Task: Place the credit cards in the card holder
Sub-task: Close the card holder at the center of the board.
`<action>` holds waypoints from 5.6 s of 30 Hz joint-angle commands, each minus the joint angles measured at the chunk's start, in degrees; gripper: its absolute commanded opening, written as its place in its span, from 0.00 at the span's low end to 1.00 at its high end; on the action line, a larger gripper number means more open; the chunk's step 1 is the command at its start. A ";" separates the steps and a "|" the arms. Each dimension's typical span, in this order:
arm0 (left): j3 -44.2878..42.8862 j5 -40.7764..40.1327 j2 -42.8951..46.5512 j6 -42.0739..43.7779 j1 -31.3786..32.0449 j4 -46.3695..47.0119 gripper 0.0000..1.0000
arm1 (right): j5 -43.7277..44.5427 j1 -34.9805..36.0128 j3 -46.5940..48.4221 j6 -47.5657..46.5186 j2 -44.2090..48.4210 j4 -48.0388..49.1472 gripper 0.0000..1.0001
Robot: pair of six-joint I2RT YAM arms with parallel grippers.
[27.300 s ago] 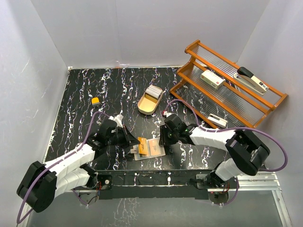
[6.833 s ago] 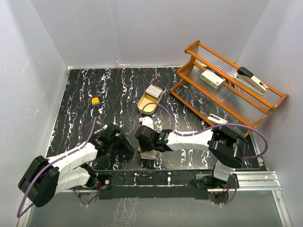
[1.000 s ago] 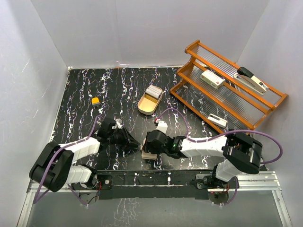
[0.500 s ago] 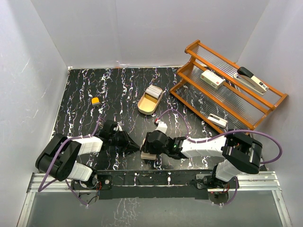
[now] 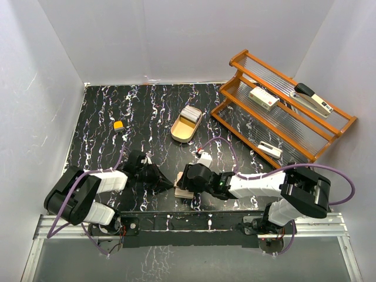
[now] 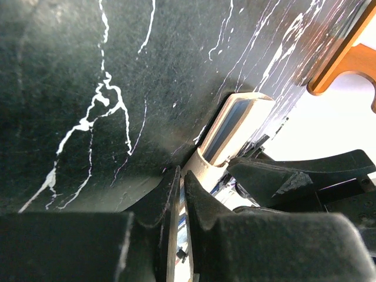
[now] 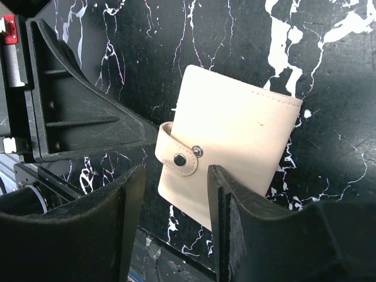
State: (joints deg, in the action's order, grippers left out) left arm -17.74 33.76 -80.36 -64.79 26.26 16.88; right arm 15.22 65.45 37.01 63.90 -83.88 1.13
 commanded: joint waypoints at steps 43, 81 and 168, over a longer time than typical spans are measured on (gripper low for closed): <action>0.97 -3.71 -0.82 -3.63 7.04 1.22 0.07 | -2.92 -1.84 -6.17 1.10 5.19 16.70 0.45; -6.73 -8.53 0.37 0.72 7.08 -6.87 0.08 | -3.48 -3.31 -4.15 -0.25 1.48 8.78 0.38; -20.00 -10.75 -13.39 12.65 8.98 -13.07 0.26 | 0.27 -4.98 -3.00 -9.49 3.25 2.12 0.08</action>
State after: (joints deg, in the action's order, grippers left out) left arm -37.58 25.65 -92.66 -53.52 35.27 8.45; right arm 13.89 60.86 33.82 55.40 -82.02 3.31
